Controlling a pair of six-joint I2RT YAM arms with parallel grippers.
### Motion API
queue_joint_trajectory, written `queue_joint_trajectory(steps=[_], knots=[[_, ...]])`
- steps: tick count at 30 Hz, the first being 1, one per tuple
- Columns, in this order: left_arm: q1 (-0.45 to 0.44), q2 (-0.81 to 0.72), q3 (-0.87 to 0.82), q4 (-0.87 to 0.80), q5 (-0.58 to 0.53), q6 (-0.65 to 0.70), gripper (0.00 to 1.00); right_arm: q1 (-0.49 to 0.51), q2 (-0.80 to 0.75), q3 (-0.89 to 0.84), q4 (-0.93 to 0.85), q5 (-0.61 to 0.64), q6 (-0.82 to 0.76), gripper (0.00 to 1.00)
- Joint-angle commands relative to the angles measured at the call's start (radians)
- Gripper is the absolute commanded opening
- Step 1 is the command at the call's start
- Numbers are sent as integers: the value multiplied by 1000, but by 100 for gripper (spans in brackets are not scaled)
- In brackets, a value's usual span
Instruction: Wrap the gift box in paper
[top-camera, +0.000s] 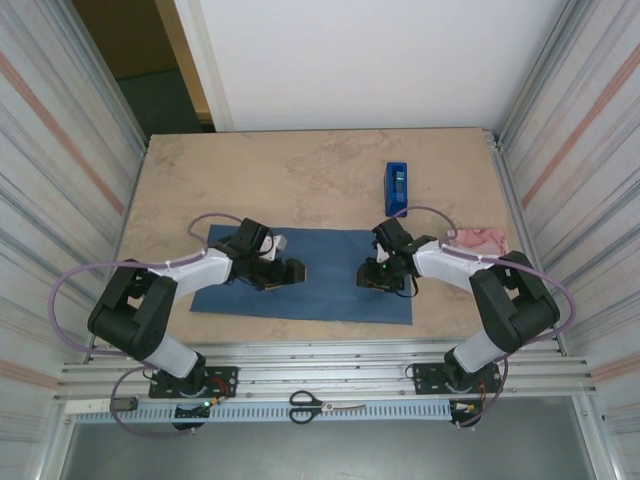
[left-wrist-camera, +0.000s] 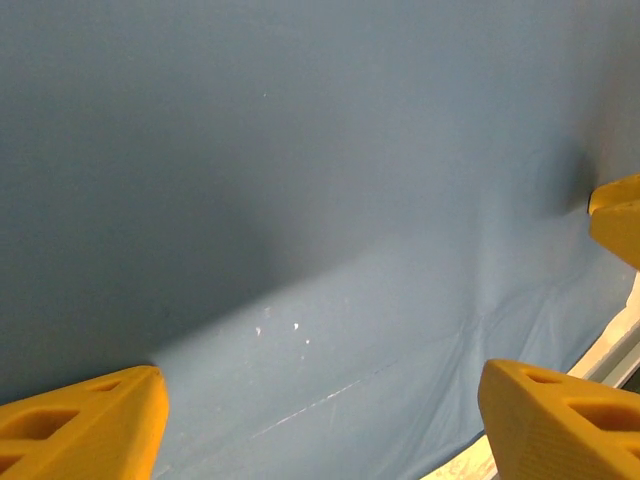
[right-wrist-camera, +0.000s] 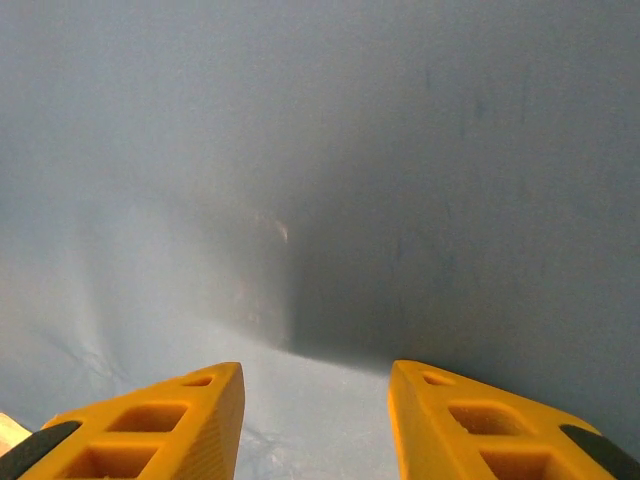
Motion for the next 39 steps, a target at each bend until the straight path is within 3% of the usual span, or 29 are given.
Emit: queue_joint_trajectory(steps=[1,5,9,14,18,24,32,39], knots=[[-46,2,-4,34,-49,-65,81,-38,-2,-18,-78,62,-11,44],[-67,-7,0,72,-52,-110,81,-57,14,34,-116,69,-41,45],[-83,-59,-8,60,-99,-114,83,-58,-33,82,-135,81,-57,53],[-84,-108,4,69,-80,-86,84,-94,-67,220,-187,285,-95,84],[-84,-122,27,56,-85,-77,85,-165,-15,333,-159,484,-97,99],[-82,-166,44,17,-97,-62,85,-244,171,564,-181,456,-167,98],[-61,-244,22,-18,-127,-57,86,-271,409,777,-227,409,-232,99],[-45,-280,8,-25,-133,-52,86,-290,565,900,-248,334,-267,75]])
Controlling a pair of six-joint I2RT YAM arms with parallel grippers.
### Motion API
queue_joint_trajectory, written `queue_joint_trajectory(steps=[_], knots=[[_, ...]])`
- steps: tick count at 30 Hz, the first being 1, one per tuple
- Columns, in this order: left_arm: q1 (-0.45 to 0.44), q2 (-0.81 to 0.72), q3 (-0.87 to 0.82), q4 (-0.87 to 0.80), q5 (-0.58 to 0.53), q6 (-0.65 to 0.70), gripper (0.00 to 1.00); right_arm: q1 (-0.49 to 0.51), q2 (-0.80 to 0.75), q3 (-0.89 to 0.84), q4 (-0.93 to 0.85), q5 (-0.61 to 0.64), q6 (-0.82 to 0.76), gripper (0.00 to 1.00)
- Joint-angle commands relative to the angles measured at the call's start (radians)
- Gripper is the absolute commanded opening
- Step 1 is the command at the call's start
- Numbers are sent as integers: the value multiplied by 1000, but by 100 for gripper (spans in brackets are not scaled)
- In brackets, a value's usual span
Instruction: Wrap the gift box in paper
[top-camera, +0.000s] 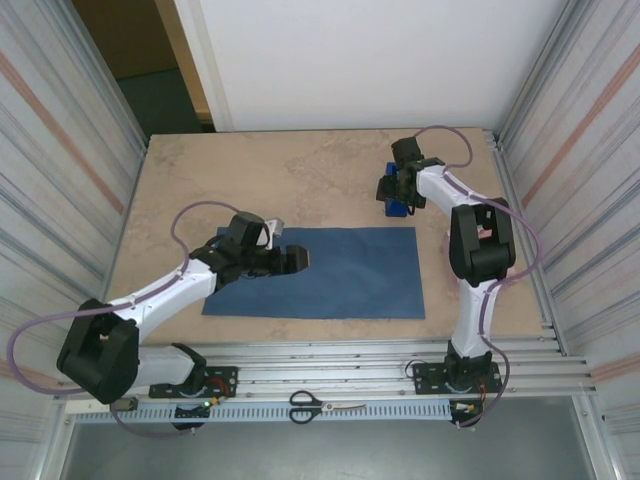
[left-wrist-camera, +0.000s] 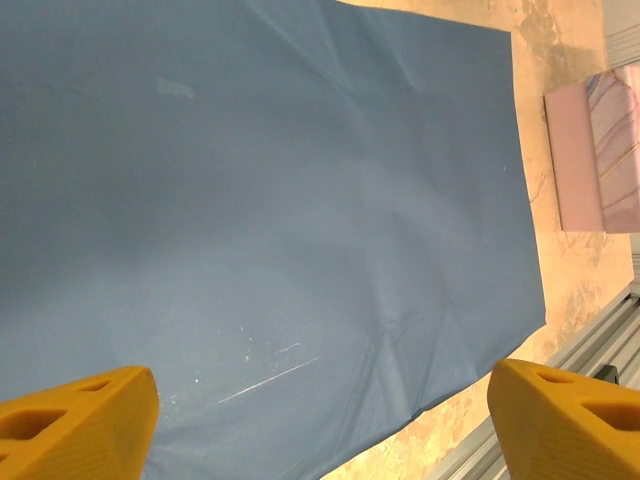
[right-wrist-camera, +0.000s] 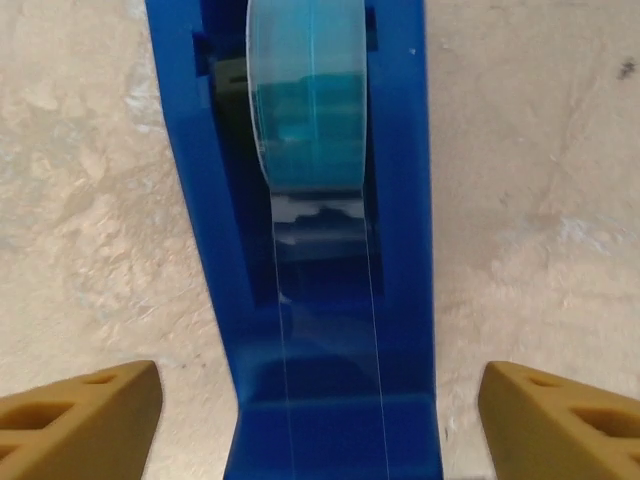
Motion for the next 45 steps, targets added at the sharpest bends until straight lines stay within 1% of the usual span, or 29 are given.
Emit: queue_joint_trajectory(steps=[1,5,6,9,12,14,15,17,19,21,22,26,29,34,35,38,41,43,45], knots=[[9,-22,-4,-32,-17,26,86,-9,71,85,-55,-40,-38,72],[12,-25,-2,-37,-15,30,86,-9,135,142,-84,-44,-53,68],[13,-24,-2,-37,-13,31,86,-9,146,152,-88,-45,-57,66],[14,-21,-5,-37,-13,30,86,-9,165,169,-87,-36,-60,56],[14,-19,-6,-37,-11,30,86,-10,164,180,-94,-20,-66,44],[14,-18,-7,-38,-11,32,86,-12,160,184,-93,-23,-69,36],[14,-17,-6,-37,-11,33,86,-13,157,186,-93,-25,-71,35],[16,-14,-6,-37,-11,33,86,-14,152,199,-101,-40,-78,26],[16,-10,-2,-37,-8,34,86,-15,141,216,-119,-40,-82,22],[17,-6,-2,-34,-5,33,86,-19,119,221,-116,-47,-86,14],[16,-5,-3,-30,-5,33,86,-26,111,223,-111,-72,-86,12],[17,7,-1,-23,1,33,86,-71,90,234,-86,-276,-53,10],[17,12,1,-21,9,35,86,-83,80,240,-81,-304,-55,9],[17,21,3,-19,14,39,87,-87,67,253,-88,-298,-59,9],[17,24,3,-19,16,40,87,-86,66,261,-99,-268,-59,9],[19,26,5,-19,21,41,86,-70,67,313,-165,-109,-79,9],[19,28,5,-17,24,42,87,-71,68,316,-186,9,-79,10],[19,26,6,-17,25,42,87,-71,75,320,-196,66,-79,10],[19,25,8,-18,25,43,87,-76,86,325,-203,83,-79,10]])
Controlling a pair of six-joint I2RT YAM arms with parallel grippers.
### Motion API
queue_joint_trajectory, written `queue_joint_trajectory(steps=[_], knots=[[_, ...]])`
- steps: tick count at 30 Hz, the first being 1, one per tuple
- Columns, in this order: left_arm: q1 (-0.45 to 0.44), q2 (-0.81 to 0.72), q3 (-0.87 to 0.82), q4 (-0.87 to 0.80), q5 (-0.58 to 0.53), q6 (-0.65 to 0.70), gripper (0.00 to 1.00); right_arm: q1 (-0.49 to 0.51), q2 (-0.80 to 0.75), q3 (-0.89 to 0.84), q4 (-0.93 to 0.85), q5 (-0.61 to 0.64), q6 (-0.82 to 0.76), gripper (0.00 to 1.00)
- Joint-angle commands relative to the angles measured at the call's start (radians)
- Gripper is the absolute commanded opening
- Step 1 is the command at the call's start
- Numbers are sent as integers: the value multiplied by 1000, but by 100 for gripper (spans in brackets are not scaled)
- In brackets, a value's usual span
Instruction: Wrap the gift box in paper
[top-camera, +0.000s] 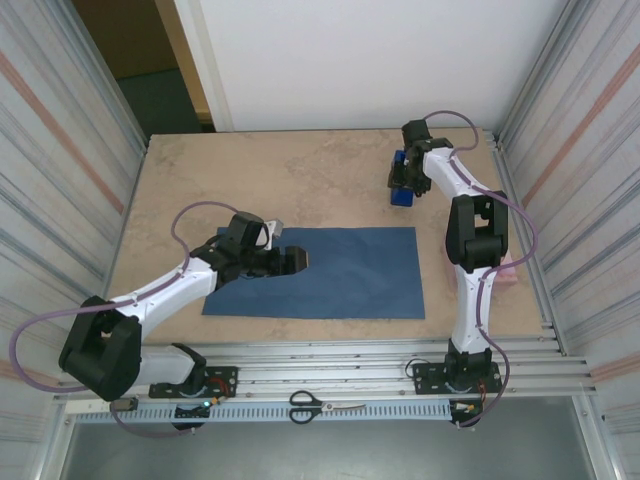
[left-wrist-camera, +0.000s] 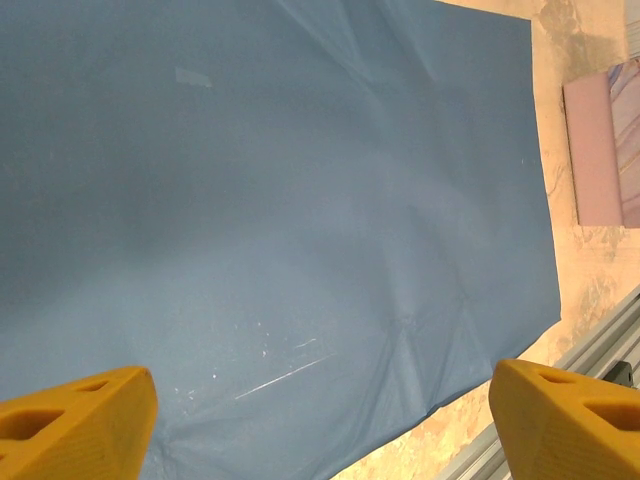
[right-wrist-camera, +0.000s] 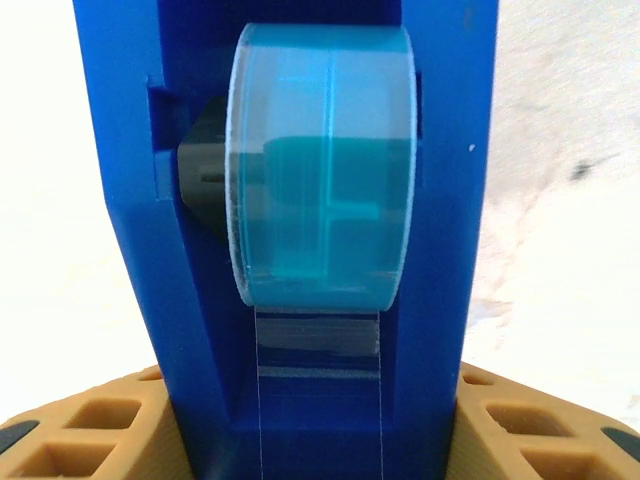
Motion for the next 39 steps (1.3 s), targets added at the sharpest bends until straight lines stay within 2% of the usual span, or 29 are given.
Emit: queue_joint_trajectory(steps=[1,15,17,20,29,34,37,39], knots=[[6,3,9,-6,16,22,87,-10,-34,47,-22,123,-11,10],[6,4,10,-12,15,24,87,-57,9,16,11,48,-14,10],[7,6,7,-10,15,23,87,-62,9,-34,29,69,-21,10],[6,6,-1,-6,13,22,87,-75,7,-105,66,28,-26,10],[7,23,-13,7,19,19,87,-82,62,-142,7,25,-18,10],[7,22,-10,4,19,20,87,-84,69,-131,1,-4,-15,15],[7,15,-10,3,20,21,87,-83,70,-110,-15,-7,-15,21],[7,13,-6,-8,19,27,87,-83,67,-103,-14,-4,-15,32]])
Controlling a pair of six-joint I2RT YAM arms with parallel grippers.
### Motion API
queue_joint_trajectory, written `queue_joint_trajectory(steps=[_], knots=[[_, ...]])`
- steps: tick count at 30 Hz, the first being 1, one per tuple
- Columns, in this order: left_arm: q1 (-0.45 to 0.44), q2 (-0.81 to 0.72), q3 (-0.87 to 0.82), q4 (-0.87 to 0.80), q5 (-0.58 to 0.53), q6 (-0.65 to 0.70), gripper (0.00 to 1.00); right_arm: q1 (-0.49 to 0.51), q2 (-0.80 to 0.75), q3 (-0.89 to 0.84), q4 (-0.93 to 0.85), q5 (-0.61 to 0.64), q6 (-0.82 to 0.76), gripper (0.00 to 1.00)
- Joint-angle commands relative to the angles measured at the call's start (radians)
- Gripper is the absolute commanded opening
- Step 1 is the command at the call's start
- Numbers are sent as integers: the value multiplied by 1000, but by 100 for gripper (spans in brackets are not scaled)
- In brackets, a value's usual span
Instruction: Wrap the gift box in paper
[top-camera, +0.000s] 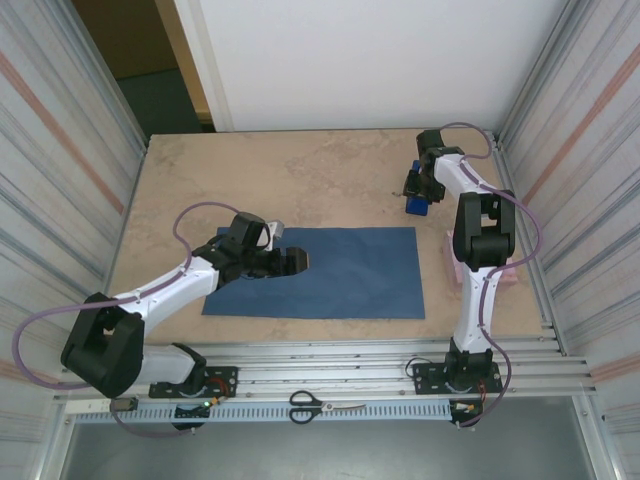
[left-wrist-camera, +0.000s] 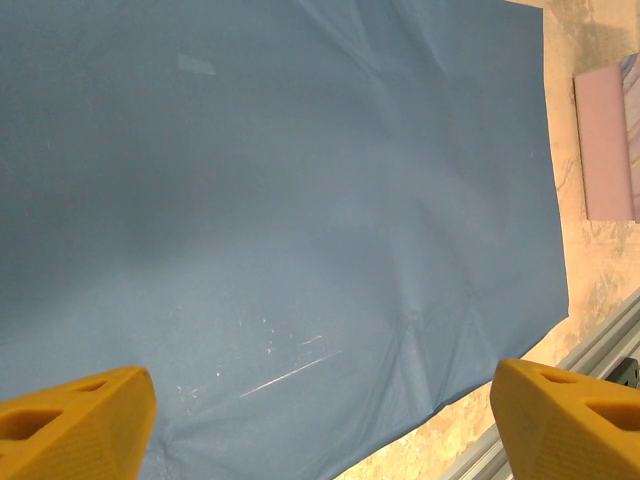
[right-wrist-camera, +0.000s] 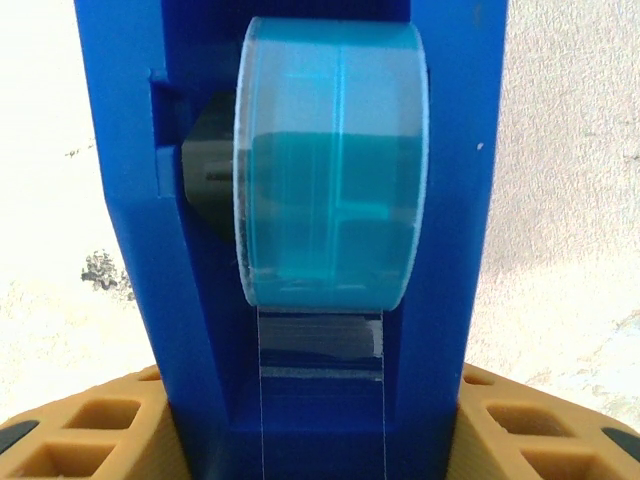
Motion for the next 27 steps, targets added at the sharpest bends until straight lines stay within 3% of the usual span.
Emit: queue_joint_trajectory(steps=[1,12,18,23,27], knots=[[8,-8,-2,-14,17,27,87,-7,58,6,-68,-22,-7,40],[9,-2,44,-52,20,53,88,4,23,165,-113,-71,-12,92],[11,-1,39,-46,15,49,87,6,-135,110,-109,-76,5,98],[45,1,2,-17,41,38,84,14,-435,-182,-19,-108,51,96],[99,-11,-23,-3,78,37,82,61,-678,-449,64,-209,130,86]])
